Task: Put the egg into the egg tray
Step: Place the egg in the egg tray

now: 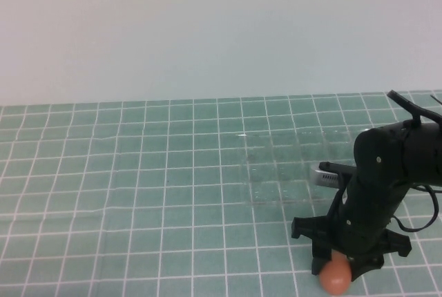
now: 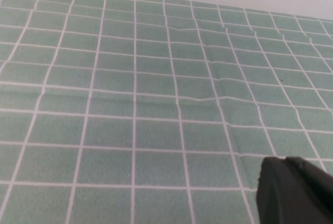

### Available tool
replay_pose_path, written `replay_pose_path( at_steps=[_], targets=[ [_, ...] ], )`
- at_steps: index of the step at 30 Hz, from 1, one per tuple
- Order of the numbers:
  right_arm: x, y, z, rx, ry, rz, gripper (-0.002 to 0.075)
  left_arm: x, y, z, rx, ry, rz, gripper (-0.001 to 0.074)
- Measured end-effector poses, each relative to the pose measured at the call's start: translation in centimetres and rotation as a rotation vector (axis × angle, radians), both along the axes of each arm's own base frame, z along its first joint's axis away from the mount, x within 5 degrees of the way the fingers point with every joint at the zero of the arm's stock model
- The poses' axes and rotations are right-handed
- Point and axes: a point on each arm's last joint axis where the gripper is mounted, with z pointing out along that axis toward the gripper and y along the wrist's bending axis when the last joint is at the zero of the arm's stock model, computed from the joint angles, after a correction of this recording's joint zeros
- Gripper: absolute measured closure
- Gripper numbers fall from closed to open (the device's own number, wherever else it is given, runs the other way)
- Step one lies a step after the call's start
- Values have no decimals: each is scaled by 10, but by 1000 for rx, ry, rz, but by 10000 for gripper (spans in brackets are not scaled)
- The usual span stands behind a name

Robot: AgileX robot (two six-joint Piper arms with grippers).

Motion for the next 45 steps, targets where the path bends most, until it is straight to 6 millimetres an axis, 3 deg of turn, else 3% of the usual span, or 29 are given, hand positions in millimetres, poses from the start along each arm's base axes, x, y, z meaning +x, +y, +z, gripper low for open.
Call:
replay_pose_path(
  at_steps=[11, 19, 28, 36, 41, 45],
  targets=[
    [22, 8, 11, 47, -237, 342, 369, 0, 0, 0, 0, 0, 0, 736],
    [40, 19, 19, 94, -481, 397, 369, 0, 0, 0, 0, 0, 0, 736],
    [35, 30, 49, 127, -634, 508, 370, 0, 0, 0, 0, 0, 0, 736],
    [45, 37, 61, 146, -849, 529, 370, 0, 0, 0, 0, 0, 0, 736],
    [40, 47, 58, 159, -1113, 560, 370, 0, 0, 0, 0, 0, 0, 736],
    [26, 46, 45, 153, -1231, 585, 370, 0, 0, 0, 0, 0, 0, 736]
  ],
)
